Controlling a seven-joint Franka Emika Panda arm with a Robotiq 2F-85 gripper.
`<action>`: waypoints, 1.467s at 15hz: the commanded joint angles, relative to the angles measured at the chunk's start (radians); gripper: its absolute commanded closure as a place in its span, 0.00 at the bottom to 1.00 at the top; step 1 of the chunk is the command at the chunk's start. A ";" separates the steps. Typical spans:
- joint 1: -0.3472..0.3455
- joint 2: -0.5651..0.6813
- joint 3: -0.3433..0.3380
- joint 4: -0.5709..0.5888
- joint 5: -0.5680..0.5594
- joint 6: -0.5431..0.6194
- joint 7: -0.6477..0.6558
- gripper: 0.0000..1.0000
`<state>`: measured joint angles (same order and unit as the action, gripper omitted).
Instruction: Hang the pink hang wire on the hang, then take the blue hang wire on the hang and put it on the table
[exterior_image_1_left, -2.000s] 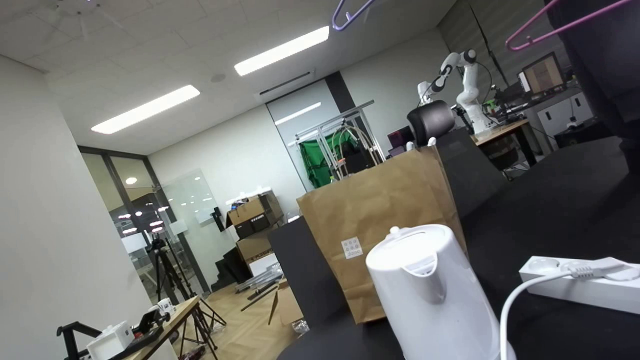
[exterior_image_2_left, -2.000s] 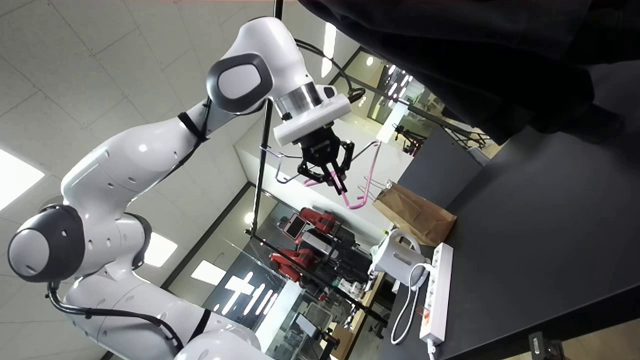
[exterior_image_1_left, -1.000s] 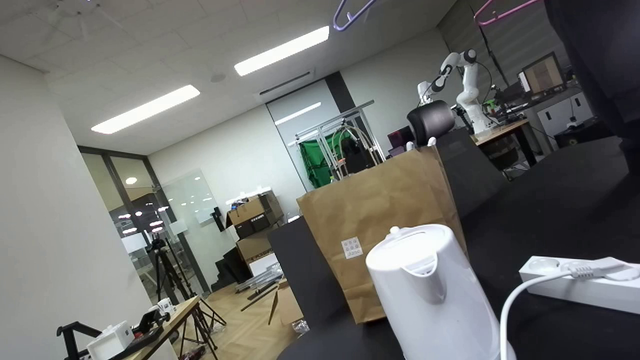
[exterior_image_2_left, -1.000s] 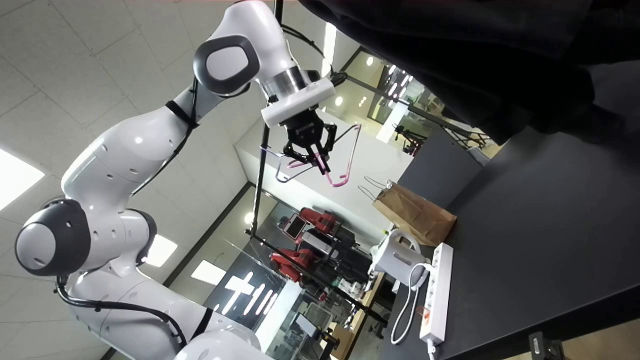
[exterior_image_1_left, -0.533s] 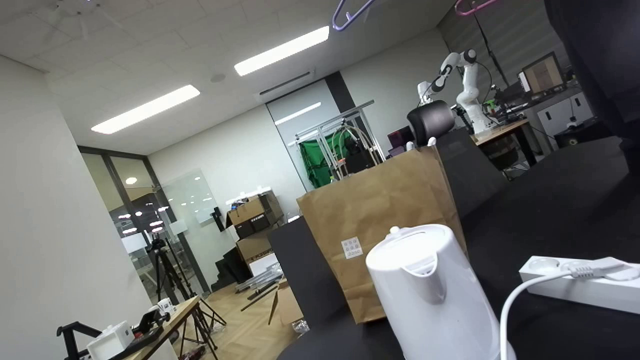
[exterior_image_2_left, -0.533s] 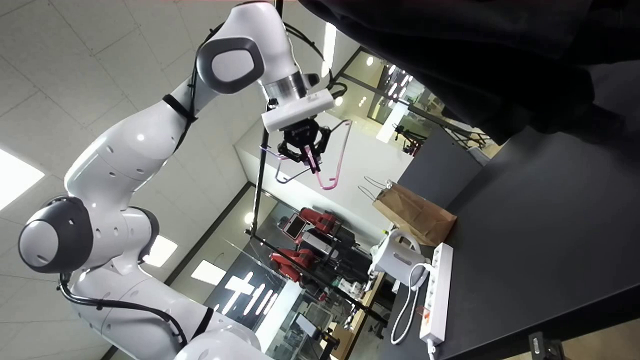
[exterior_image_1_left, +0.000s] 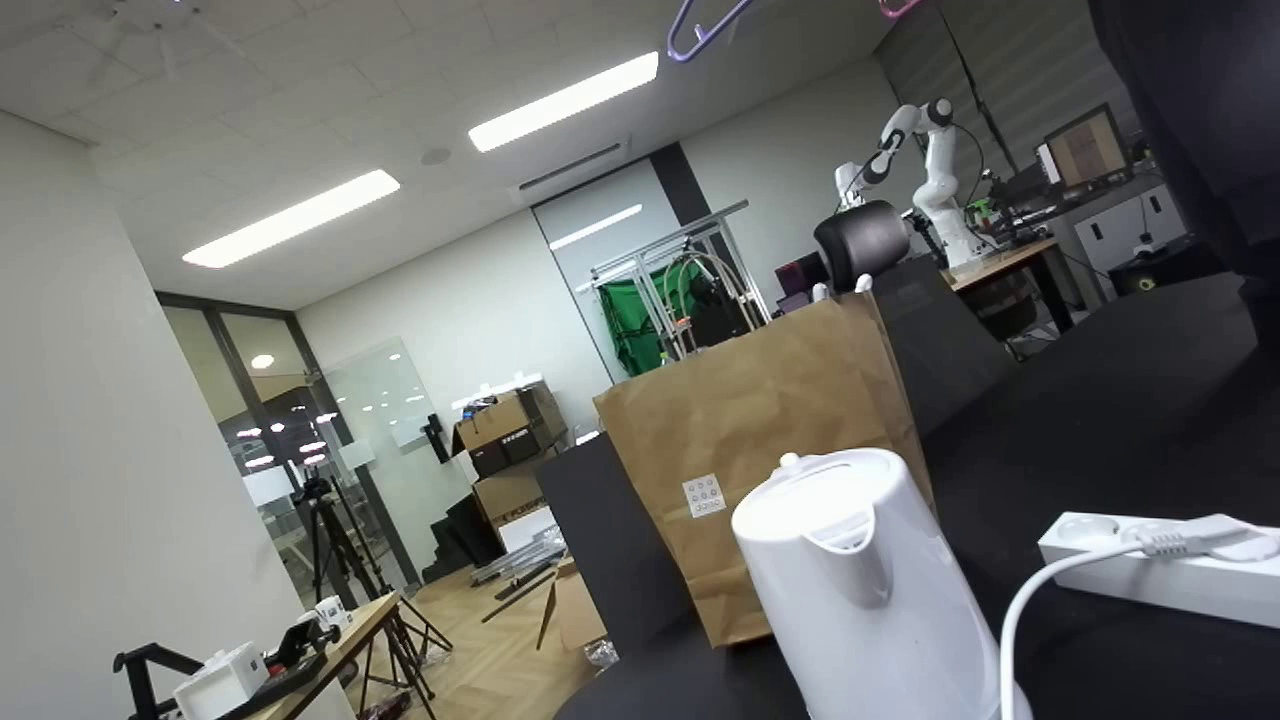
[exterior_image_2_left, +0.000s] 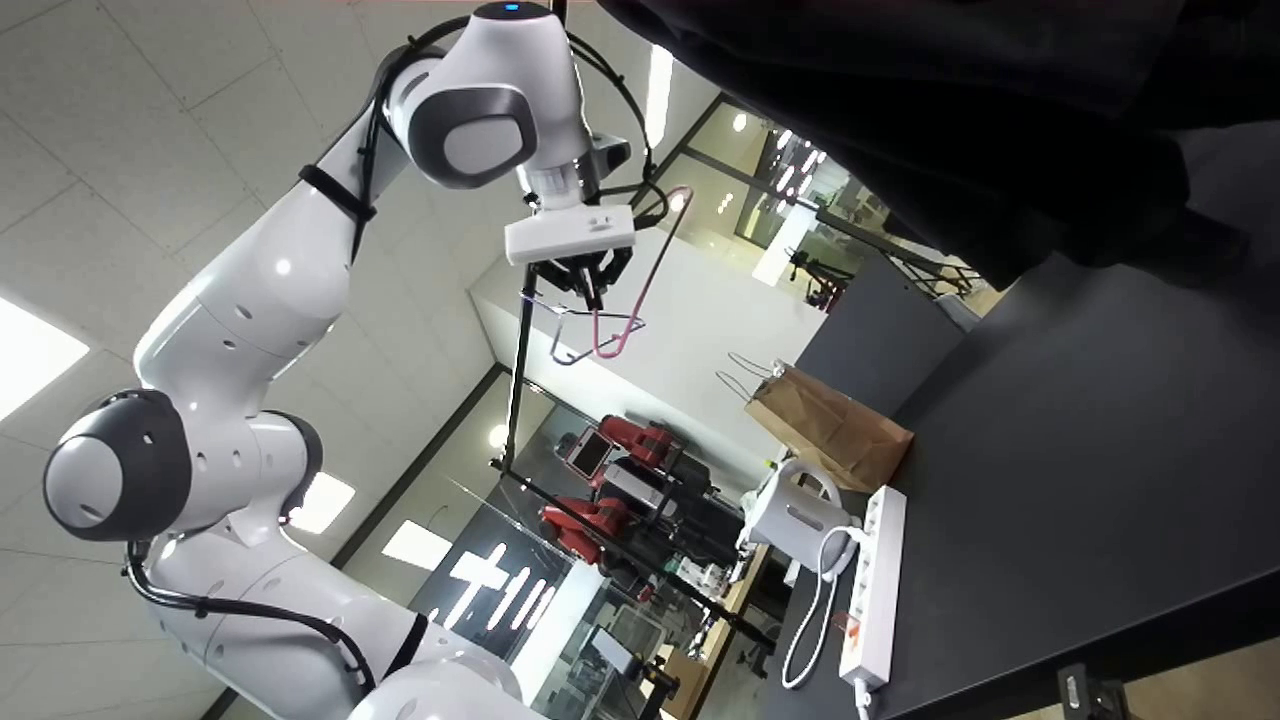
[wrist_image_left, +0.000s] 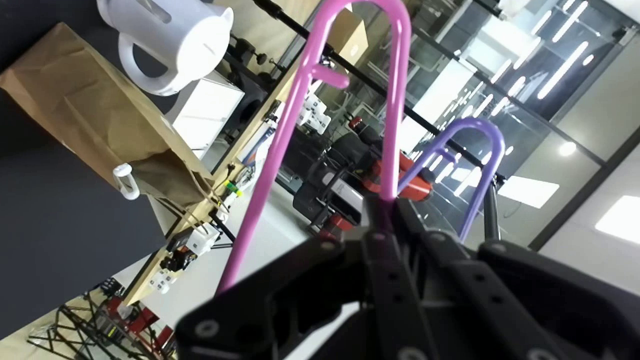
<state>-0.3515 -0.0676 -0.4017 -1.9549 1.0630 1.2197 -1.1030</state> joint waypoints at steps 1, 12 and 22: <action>-0.003 0.002 0.008 0.017 0.078 -0.034 0.133 0.98; -0.010 -0.032 0.005 0.034 0.099 -0.173 0.158 0.98; -0.004 -0.020 0.014 0.046 0.195 -0.139 0.165 0.98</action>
<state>-0.3561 -0.1014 -0.3950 -1.9473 1.2231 1.0749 -0.9848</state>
